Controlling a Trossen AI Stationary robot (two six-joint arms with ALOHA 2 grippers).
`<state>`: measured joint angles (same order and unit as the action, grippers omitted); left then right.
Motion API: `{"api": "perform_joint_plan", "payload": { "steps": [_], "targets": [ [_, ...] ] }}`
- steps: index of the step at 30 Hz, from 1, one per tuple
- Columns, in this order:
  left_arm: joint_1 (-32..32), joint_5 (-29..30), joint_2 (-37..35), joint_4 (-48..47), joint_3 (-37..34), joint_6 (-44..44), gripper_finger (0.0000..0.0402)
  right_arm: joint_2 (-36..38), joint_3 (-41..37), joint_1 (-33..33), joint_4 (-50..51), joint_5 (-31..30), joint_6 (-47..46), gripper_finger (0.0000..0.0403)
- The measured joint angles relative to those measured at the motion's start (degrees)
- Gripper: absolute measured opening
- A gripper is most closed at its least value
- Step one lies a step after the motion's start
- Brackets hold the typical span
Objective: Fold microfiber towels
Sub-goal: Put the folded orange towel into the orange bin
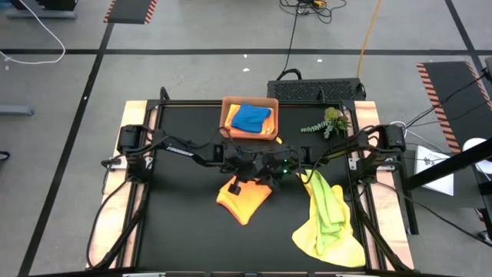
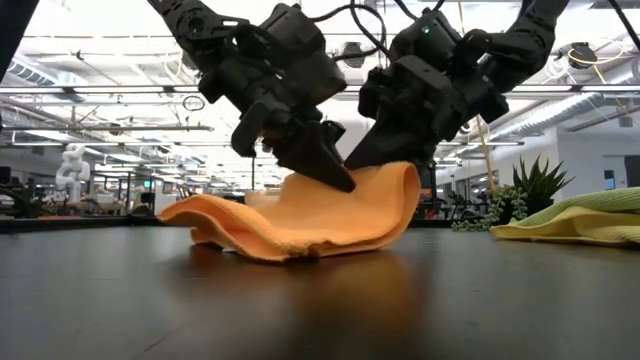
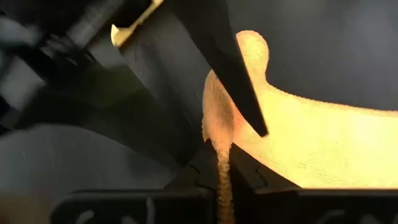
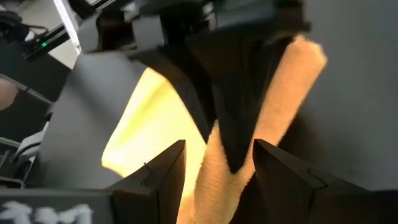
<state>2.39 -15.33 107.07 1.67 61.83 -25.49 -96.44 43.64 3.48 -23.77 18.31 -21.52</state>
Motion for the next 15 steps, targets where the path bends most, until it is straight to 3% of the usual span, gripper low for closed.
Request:
{"api": "perform_joint_plan", "payload": {
  "steps": [10, 15],
  "targets": [
    [-0.3, 0.0, 0.0, -0.7, 0.7, 0.1, 0.0025, 0.0, 0.0, -0.7, 1.4, -1.0, -0.1, 0.0174],
    [-0.7, 0.0, 0.0, -1.5, 0.7, 0.5, 0.0014, 0.0, 0.0, -0.7, 4.2, -2.1, 1.6, 0.0139]
  ]
}}
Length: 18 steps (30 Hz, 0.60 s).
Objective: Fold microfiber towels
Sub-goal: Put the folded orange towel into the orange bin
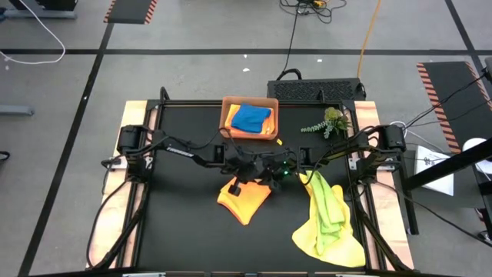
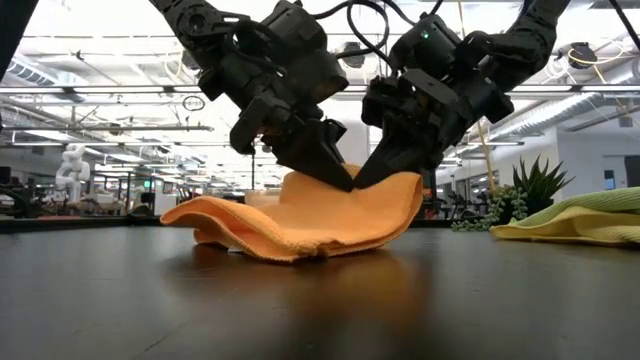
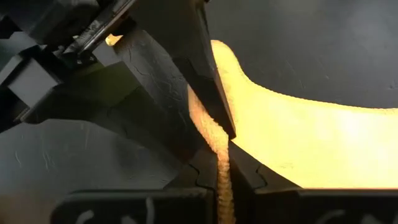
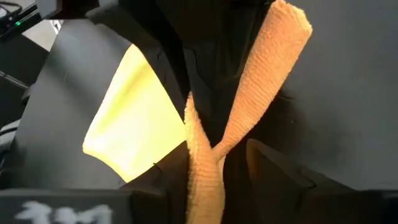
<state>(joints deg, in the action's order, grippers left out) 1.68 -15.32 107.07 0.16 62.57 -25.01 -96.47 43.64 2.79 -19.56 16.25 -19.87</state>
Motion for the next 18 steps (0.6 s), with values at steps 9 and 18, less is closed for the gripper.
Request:
{"api": "perform_joint_plan", "payload": {
  "steps": [9, 18],
  "targets": [
    [-0.3, 0.6, 0.0, 0.3, 0.0, 3.0, 0.0045, 0.0, 0.0, 0.0, 0.4, 0.5, 1.9, 0.0019],
    [-0.1, 2.0, -2.9, -4.1, 0.1, 7.8, 0.0175, 0.0, 0.0, 0.0, 0.6, 0.0, 4.0, 0.0003]
  ]
}}
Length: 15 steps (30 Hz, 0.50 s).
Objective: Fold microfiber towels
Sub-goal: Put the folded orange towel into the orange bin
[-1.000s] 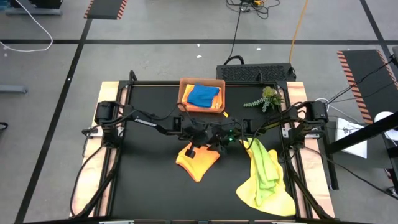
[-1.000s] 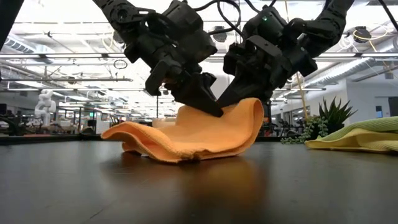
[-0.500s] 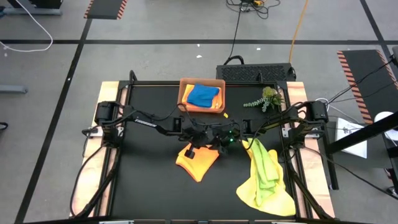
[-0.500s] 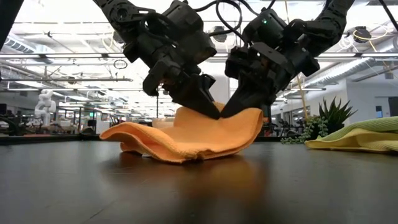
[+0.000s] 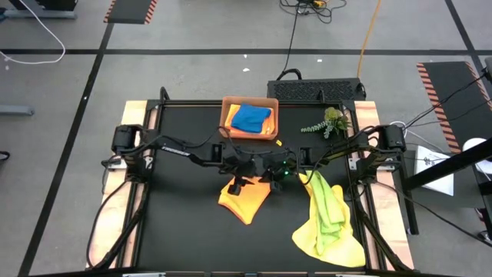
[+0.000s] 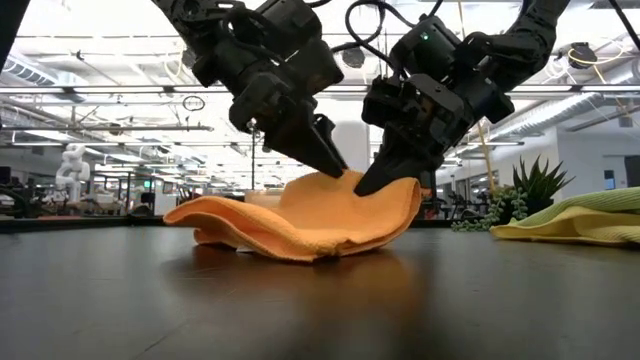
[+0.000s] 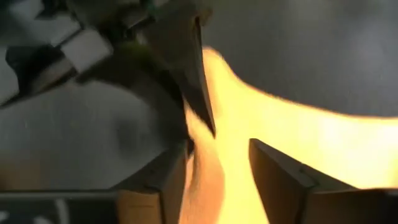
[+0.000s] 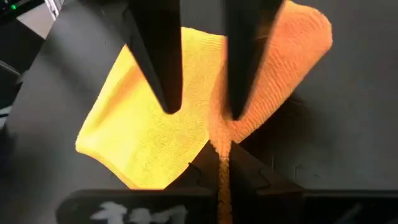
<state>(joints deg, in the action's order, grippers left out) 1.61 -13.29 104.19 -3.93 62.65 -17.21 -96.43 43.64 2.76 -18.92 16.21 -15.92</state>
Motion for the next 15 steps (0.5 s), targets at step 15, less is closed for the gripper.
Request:
{"api": "perform_joint_plan", "payload": {
  "steps": [15],
  "targets": [
    [9.7, -11.3, -7.3, 5.6, -13.1, 10.6, 0.0239, 1.4, 0.0, -3.9, -2.2, -2.8, 8.0, 0.0001]
  ]
}}
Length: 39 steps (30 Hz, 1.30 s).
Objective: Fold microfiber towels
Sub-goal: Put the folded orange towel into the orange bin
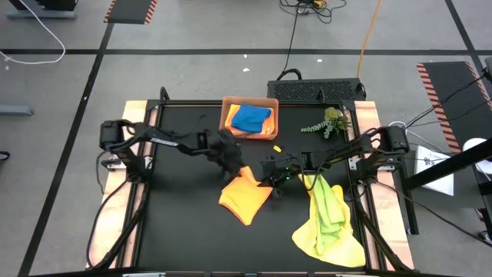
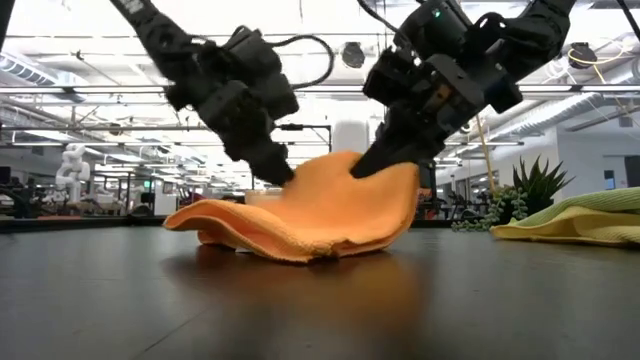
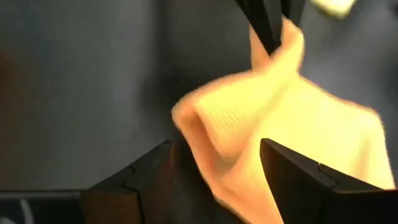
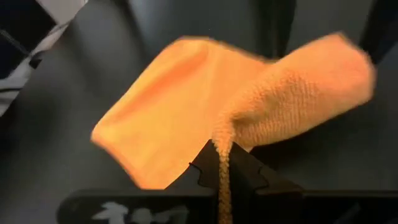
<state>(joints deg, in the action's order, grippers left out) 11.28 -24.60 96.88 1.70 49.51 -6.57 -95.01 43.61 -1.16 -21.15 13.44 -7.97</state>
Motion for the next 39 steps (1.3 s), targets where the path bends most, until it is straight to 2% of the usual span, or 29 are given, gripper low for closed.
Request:
{"api": "perform_joint_plan", "payload": {
  "steps": [2, 8, 12, 17, 26, 32, 39],
  "targets": [
    [1.1, -2.4, 0.3, 6.3, -2.5, 1.9, 0.0239, 1.1, 0.0, -0.1, 1.1, -0.4, 0.3, 0.0001],
    [1.8, -10.4, 0.1, 12.1, -9.0, 5.9, 0.0239, 3.3, 0.2, -0.2, -0.4, -0.6, 1.1, 0.0001],
    [0.4, -11.5, 0.2, 13.9, -10.8, 7.2, 0.0239, 4.9, 0.2, -0.4, 0.2, -3.2, 2.0, 0.0001],
    [-1.7, -11.5, 1.4, 16.2, -11.6, 8.4, 0.0239, 5.8, 0.2, -0.4, 0.1, -3.2, 2.7, 0.0],
    [-5.2, -12.6, 8.8, 23.6, -11.3, 13.2, 0.0239, 5.9, 0.1, -0.3, -0.1, -5.0, 2.2, 0.0],
    [-6.3, -12.9, 9.5, 22.3, -11.2, 15.4, 0.0239, 5.9, 0.1, -0.3, 1.0, -6.4, 1.2, 0.0],
    [-6.4, -16.6, 9.6, 20.3, -11.2, 18.3, 0.0239, 5.9, 0.1, -0.4, 1.5, -7.9, -0.1, 0.0]
  ]
}}
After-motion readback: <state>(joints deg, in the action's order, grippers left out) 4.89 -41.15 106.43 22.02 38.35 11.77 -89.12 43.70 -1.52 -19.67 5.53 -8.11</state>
